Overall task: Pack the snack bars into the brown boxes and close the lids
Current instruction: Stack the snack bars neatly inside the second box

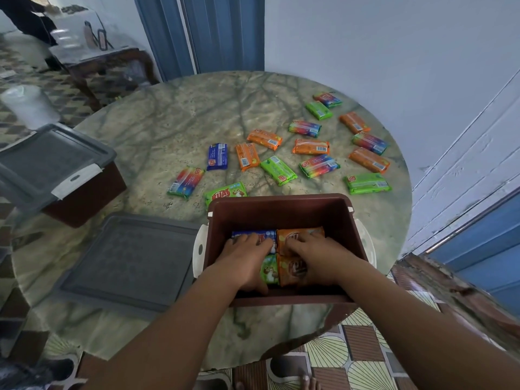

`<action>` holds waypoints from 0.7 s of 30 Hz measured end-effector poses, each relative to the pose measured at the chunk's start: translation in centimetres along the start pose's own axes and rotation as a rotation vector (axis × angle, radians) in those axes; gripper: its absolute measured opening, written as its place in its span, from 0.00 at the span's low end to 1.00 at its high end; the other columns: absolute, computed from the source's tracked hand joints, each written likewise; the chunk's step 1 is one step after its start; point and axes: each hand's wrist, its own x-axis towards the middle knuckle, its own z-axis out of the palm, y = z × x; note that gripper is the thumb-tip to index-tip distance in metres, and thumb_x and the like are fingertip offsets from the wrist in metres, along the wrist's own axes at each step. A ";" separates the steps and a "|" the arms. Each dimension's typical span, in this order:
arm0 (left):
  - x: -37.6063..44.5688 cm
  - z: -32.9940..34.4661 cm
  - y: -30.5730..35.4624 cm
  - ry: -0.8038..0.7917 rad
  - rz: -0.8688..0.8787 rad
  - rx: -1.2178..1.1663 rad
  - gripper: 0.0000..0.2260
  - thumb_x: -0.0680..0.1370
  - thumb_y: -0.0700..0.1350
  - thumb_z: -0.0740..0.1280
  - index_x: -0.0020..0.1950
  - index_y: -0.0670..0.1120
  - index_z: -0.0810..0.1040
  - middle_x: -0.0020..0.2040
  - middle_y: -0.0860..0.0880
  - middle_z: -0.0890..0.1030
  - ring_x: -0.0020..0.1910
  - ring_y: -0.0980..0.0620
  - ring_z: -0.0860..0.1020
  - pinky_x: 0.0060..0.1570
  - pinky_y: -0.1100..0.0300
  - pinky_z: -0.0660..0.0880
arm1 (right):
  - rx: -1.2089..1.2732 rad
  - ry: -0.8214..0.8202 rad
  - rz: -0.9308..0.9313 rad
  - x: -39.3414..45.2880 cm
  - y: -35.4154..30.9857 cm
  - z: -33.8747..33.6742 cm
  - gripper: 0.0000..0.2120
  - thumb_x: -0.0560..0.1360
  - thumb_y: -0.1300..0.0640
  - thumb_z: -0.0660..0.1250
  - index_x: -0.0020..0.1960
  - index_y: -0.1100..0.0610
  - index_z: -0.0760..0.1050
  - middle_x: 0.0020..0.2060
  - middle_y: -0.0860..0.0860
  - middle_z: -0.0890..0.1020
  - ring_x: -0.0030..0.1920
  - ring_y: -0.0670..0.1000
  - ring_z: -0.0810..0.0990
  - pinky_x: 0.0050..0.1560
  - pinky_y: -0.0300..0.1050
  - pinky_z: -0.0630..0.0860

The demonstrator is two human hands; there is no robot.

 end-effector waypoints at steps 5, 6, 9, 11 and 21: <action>-0.1 -0.2 0.0 0.004 0.019 0.009 0.40 0.67 0.60 0.78 0.73 0.56 0.61 0.70 0.47 0.65 0.69 0.43 0.64 0.67 0.45 0.62 | 0.057 -0.031 0.019 0.0 0.0 0.0 0.34 0.67 0.40 0.77 0.67 0.44 0.65 0.69 0.52 0.69 0.67 0.59 0.69 0.59 0.51 0.73; -0.2 -0.1 0.0 0.002 0.019 0.010 0.40 0.67 0.60 0.78 0.73 0.56 0.61 0.70 0.47 0.65 0.69 0.43 0.64 0.67 0.45 0.62 | 0.060 -0.032 0.016 -0.1 0.0 0.0 0.34 0.68 0.40 0.77 0.67 0.45 0.65 0.69 0.53 0.69 0.68 0.59 0.69 0.60 0.52 0.73; -0.1 -0.2 0.1 -0.001 0.016 0.006 0.40 0.67 0.59 0.78 0.73 0.57 0.61 0.70 0.48 0.65 0.69 0.43 0.64 0.67 0.45 0.62 | 0.069 -0.032 0.018 -0.1 0.0 0.0 0.33 0.68 0.40 0.77 0.67 0.45 0.65 0.69 0.54 0.69 0.68 0.59 0.68 0.63 0.53 0.73; -0.1 -0.2 0.1 -0.005 0.011 0.006 0.40 0.67 0.59 0.78 0.73 0.57 0.61 0.70 0.48 0.65 0.69 0.43 0.64 0.67 0.45 0.63 | 0.064 -0.018 0.014 -0.1 0.1 0.1 0.33 0.68 0.40 0.77 0.66 0.46 0.66 0.68 0.54 0.69 0.67 0.59 0.69 0.62 0.52 0.73; 0.5 -5.3 -0.5 -0.049 -0.053 -0.197 0.20 0.68 0.53 0.77 0.53 0.53 0.70 0.51 0.50 0.76 0.50 0.48 0.77 0.52 0.49 0.78 | 0.351 0.624 -0.135 -0.4 -0.5 -3.9 0.04 0.79 0.49 0.67 0.52 0.49 0.76 0.44 0.44 0.74 0.47 0.49 0.75 0.45 0.51 0.76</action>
